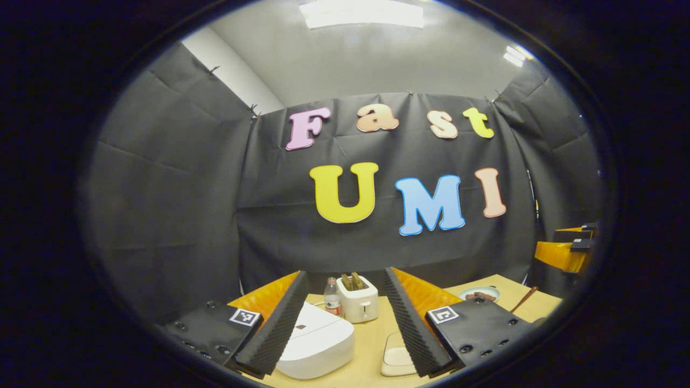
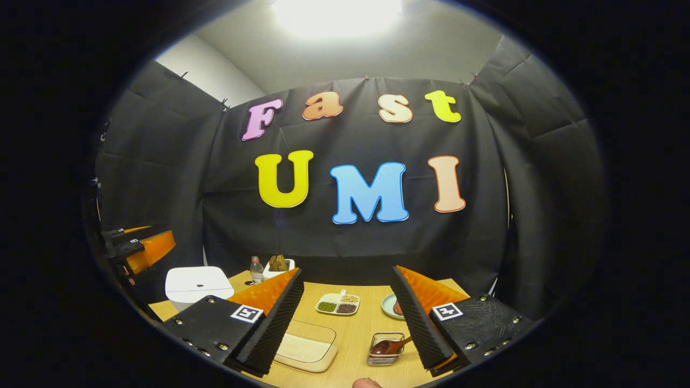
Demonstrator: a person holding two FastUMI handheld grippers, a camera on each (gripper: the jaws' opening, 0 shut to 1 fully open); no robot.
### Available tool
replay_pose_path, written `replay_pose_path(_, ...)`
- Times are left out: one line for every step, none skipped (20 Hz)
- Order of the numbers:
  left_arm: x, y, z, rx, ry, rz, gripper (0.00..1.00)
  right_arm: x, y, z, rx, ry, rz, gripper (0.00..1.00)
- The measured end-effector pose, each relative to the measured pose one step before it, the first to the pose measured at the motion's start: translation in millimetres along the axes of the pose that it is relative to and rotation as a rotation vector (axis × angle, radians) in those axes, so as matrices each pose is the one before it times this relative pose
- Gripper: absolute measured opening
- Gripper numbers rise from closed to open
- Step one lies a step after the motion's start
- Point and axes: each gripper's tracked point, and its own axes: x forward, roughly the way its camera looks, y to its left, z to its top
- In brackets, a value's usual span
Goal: Close the left gripper, press the button to open the rice cooker; take a wooden spoon from the chopstick holder with the right hand, scoop a spoonful of rice and pour it into the rice cooker, then put the wooden spoon back into the chopstick holder.
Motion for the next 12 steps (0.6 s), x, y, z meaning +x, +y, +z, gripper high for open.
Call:
replay_pose_path(-0.09,0.51,1.60,-0.00714,0.00385,0.00159,0.99,0.58,-0.67,0.70,0.00254,-0.00189,-0.00386,0.98)
replay_pose_path(-13.52,4.64,0.99,-0.01102,0.00293,-0.00453,0.99,0.10,-0.41,0.92,0.00188,-0.00242,-0.00281,0.98)
replay_pose_path(-3.87,-0.06,-0.51,-0.00734,-0.00223,-0.00459,0.99,0.16,-0.08,1.67,0.00226,-0.00400,-0.00129,0.98)
replay_pose_path(-4.29,2.30,-2.09,-0.00386,-0.00268,-0.00686,0.98,1.34,0.68,0.80,0.00175,-0.00162,-0.00158,0.98)
replay_pose_path(-0.52,2.58,-2.47,0.00075,0.00188,-0.00092,0.99,0.21,0.30,0.81,0.00075,-0.00167,-0.00040,0.95)
replay_pose_path(0.07,5.26,-3.19,-0.00106,-0.00002,0.00393,0.98,1.27,0.18,0.36,0.00006,-0.00217,-0.00154,0.95)
replay_pose_path(0.31,1.80,-1.26,-0.00914,0.00027,-0.00330,0.99,0.59,0.19,0.42,-0.00105,-0.00182,-0.00227,0.95)
replay_pose_path(-0.44,1.07,-2.53,-0.01254,0.00023,-0.00490,0.98,0.38,1.53,-0.62,-0.00112,0.00020,-0.00086,0.95)
replay_pose_path(0.90,2.85,-0.23,-0.01320,-0.00077,0.00052,0.99,0.51,1.69,0.55,0.00214,0.00055,-0.00136,0.98)
replay_pose_path(0.48,2.50,-3.28,-0.00879,0.00167,-0.00384,0.99,0.82,2.85,1.03,0.00337,-0.00195,0.00106,0.98)
replay_pose_path(1.59,2.30,-1.15,-0.00227,0.00198,0.00249,0.99,0.81,3.03,1.53,0.00334,-0.00407,0.00023,0.98)
replay_pose_path(-0.21,4.06,-1.58,0.00025,-0.00115,-0.00116,0.97,0.76,3.57,0.13,0.00030,-0.00401,0.00098,0.98)
